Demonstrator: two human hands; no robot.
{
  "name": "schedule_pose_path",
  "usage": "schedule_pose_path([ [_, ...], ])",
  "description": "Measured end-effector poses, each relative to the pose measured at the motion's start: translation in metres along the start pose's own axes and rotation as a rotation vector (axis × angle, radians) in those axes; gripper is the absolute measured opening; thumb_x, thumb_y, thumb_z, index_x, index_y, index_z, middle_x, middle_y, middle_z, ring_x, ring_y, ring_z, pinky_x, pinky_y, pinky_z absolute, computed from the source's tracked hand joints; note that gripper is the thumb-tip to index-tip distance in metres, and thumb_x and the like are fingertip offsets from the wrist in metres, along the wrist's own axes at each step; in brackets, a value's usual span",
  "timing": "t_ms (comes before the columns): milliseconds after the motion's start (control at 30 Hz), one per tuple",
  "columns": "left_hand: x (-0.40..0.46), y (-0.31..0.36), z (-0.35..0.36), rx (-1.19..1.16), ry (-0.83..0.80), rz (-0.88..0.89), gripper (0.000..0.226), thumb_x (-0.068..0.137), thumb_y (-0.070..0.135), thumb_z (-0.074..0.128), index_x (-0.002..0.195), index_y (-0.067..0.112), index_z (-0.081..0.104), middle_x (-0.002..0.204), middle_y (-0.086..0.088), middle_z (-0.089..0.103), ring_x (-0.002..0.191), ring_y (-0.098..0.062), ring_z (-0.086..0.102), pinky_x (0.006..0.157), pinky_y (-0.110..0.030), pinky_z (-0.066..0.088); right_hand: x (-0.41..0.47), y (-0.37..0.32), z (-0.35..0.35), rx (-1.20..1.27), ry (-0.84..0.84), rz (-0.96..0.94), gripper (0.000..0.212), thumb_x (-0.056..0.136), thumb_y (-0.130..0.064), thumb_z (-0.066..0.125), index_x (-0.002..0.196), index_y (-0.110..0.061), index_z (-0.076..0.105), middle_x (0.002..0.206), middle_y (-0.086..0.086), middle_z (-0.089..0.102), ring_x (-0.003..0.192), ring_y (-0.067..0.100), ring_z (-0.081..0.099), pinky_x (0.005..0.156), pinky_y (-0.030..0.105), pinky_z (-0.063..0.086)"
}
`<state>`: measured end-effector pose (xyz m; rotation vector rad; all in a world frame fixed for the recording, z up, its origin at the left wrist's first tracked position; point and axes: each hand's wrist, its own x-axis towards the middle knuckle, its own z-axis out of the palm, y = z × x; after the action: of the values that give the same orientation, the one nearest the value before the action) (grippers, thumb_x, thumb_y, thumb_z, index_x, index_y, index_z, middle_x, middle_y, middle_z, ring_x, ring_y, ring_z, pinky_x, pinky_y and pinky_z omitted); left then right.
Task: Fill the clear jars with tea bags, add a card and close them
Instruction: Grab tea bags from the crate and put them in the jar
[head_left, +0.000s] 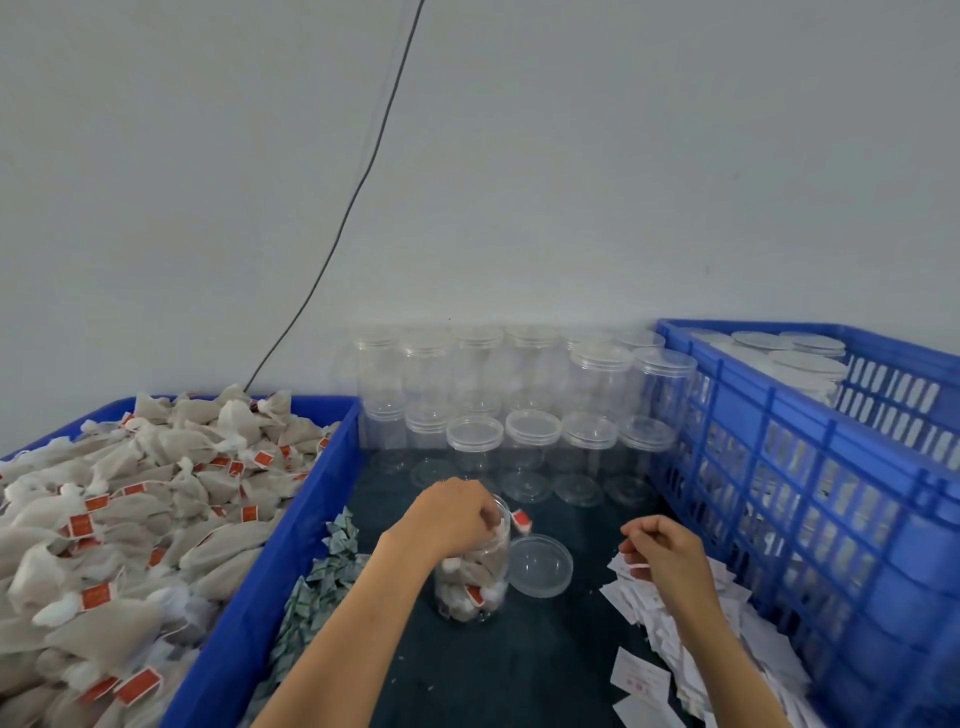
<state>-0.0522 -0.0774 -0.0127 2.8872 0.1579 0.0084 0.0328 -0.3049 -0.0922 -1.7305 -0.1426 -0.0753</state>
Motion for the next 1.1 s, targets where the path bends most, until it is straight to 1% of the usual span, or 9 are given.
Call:
schedule_pose_path([
  [133, 0.014, 0.0, -0.003, 0.083, -0.27, -0.04, 0.037, 0.091, 0.006, 0.045, 0.12, 0.015, 0.066, 0.126, -0.007, 0.062, 0.112, -0.028, 0.058, 0.099, -0.039, 0.047, -0.001, -0.002, 0.0, -0.047, -0.056, -0.008, 0.02, 0.094, 0.002, 0.049, 0.083, -0.003, 0.065, 0.075, 0.013, 0.066, 0.068, 0.021, 0.06, 0.062, 0.028, 0.049],
  [267, 0.023, 0.001, -0.005, 0.084, -0.375, -0.115, 0.033, 0.094, 0.013, 0.047, 0.123, 0.014, 0.063, 0.128, -0.007, 0.06, 0.114, -0.027, 0.056, 0.101, -0.04, 0.046, -0.002, 0.0, 0.0, -0.082, -0.089, 0.023, 0.022, 0.094, 0.004, 0.047, 0.082, -0.001, 0.065, 0.078, 0.015, 0.066, 0.069, 0.021, 0.059, 0.064, 0.029, 0.048],
  [433, 0.024, 0.005, -0.008, 0.113, -0.35, -0.093, 0.032, 0.093, 0.013, 0.046, 0.119, 0.013, 0.066, 0.124, -0.009, 0.062, 0.107, -0.027, 0.059, 0.094, -0.038, 0.049, -0.006, 0.0, -0.006, -0.096, -0.111, 0.038, 0.023, 0.094, 0.004, 0.046, 0.083, -0.001, 0.065, 0.08, 0.016, 0.066, 0.072, 0.023, 0.06, 0.064, 0.029, 0.048],
  [533, 0.019, 0.009, -0.013, 0.065, -0.172, -0.022, 0.03, 0.089, 0.007, 0.048, 0.109, 0.009, 0.07, 0.115, -0.012, 0.067, 0.094, -0.026, 0.061, 0.087, -0.037, 0.049, -0.004, 0.0, -0.013, -0.168, -0.095, 0.006, 0.024, 0.094, 0.004, 0.046, 0.082, -0.004, 0.066, 0.08, 0.012, 0.067, 0.074, 0.022, 0.062, 0.063, 0.027, 0.047],
  [633, 0.016, 0.01, -0.016, 0.07, -0.048, 0.009, 0.029, 0.092, 0.008, 0.048, 0.11, 0.011, 0.071, 0.116, -0.01, 0.068, 0.102, -0.027, 0.063, 0.092, -0.038, 0.05, 0.0, 0.004, -0.019, -0.353, -0.079, -0.045, 0.029, 0.092, 0.006, 0.045, 0.082, -0.011, 0.065, 0.082, 0.006, 0.066, 0.077, 0.02, 0.061, 0.064, 0.026, 0.046],
  [800, 0.012, 0.002, -0.005, 0.15, -0.182, 0.003, 0.029, 0.093, 0.007, 0.046, 0.113, 0.007, 0.068, 0.117, -0.012, 0.066, 0.101, -0.027, 0.063, 0.088, -0.034, 0.048, 0.007, 0.02, -0.007, -0.721, -0.256, -0.084, 0.019, 0.094, -0.005, 0.054, 0.094, -0.019, 0.067, 0.1, -0.004, 0.064, 0.09, 0.013, 0.06, 0.078, 0.025, 0.047],
  [933, 0.006, -0.014, 0.006, -0.09, 0.136, 0.027, 0.028, 0.093, 0.007, 0.05, 0.104, 0.021, 0.071, 0.111, 0.004, 0.07, 0.1, -0.014, 0.064, 0.093, -0.033, 0.051, 0.017, 0.033, 0.006, -1.015, -0.247, -0.134, 0.026, 0.095, -0.022, 0.057, 0.12, -0.025, 0.061, 0.131, -0.005, 0.055, 0.122, 0.017, 0.048, 0.098, 0.03, 0.041],
  [1033, 0.0, -0.028, 0.019, -0.284, 0.426, 0.015, 0.026, 0.095, 0.005, 0.05, 0.1, 0.024, 0.068, 0.104, 0.011, 0.069, 0.096, -0.005, 0.062, 0.091, -0.026, 0.052, 0.027, 0.033, 0.009, -1.077, -0.132, -0.095, 0.033, 0.097, -0.03, 0.053, 0.129, -0.024, 0.052, 0.137, -0.003, 0.049, 0.126, 0.022, 0.041, 0.1, 0.036, 0.036],
  [1100, -0.003, -0.036, 0.03, -0.426, 0.571, -0.004, 0.027, 0.094, 0.003, 0.054, 0.103, 0.026, 0.063, 0.106, 0.014, 0.065, 0.098, -0.002, 0.06, 0.086, -0.013, 0.047, 0.033, 0.031, 0.011, -1.149, -0.179, -0.009, 0.034, 0.095, -0.038, 0.054, 0.125, -0.021, 0.052, 0.132, -0.001, 0.05, 0.125, 0.024, 0.043, 0.1, 0.038, 0.036],
])
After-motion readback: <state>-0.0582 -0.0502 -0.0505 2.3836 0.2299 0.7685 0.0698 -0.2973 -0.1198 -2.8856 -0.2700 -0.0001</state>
